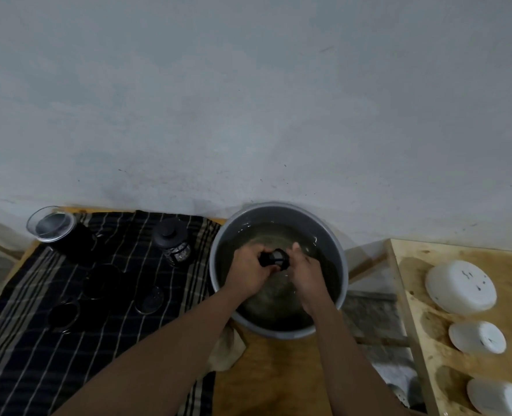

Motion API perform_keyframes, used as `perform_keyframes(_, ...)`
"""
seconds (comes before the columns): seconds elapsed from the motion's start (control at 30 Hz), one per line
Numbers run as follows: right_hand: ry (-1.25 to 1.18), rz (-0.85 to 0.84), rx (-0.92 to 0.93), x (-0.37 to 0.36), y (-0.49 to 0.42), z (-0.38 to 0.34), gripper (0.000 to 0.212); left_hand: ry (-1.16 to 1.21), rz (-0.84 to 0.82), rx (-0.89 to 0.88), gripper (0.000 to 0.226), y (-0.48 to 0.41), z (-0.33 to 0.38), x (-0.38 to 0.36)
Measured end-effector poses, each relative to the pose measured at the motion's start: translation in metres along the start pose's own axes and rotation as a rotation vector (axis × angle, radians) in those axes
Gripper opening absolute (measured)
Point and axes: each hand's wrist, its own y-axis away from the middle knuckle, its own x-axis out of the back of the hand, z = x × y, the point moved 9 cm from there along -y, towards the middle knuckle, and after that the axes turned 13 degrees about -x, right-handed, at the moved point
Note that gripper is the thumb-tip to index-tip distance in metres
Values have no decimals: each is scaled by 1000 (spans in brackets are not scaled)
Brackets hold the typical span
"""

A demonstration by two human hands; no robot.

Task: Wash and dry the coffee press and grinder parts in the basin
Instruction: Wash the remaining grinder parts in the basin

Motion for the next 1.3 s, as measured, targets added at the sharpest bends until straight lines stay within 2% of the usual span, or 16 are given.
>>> perform_keyframes(0.1, 11, 38, 33, 2, 1, -7, 49, -6, -8, 10, 40, 1, 2, -3)
perform_keyframes(0.2, -27, 16, 17, 3, -1, -9, 42, -20, -11, 12, 40, 3, 4, -3)
perform_keyframes(0.27, 23, 35, 70, 4, 2, -19, 30, 14, 4, 6, 44, 4, 9, 2)
perform_keyframes(0.33, 80, 85, 166, 5, 8, -37, 18, 86, 57, 26, 51, 2, 14, 15)
perform_keyframes(0.43, 84, 127, 299, -10, 25, -70, 20, 181, 221, 32, 45, 2, 19, 56)
perform_keyframes(0.6, -10, -36, 398, -80, 61, -102, 12, 285, 436, -15, 40, 29, 11, 153)
perform_keyframes(0.7, 32, -170, 457, -144, 85, -103, 6, 335, 507, 9, 34, 67, -7, 207)
perform_keyframes(0.83, 226, -381, 448, -228, 108, -74, 12, 436, 606, 187, 28, 137, -61, 241)
perform_keyframes(1.0, 570, -501, 314, -290, 108, -10, 24, 697, 621, 534, 26, 215, -139, 212)
perform_keyframes(1.1, 675, -464, 229, -302, 95, 33, 23, 728, 620, 642, 19, 240, -167, 199)
perform_keyframes(1.17, 718, -393, 216, -304, 88, 55, 20, 682, 563, 685, 11, 249, -181, 195)
perform_keyframes(1.3, 713, -280, 154, -308, 79, 88, 13, 573, 416, 792, 21, 255, -201, 194)
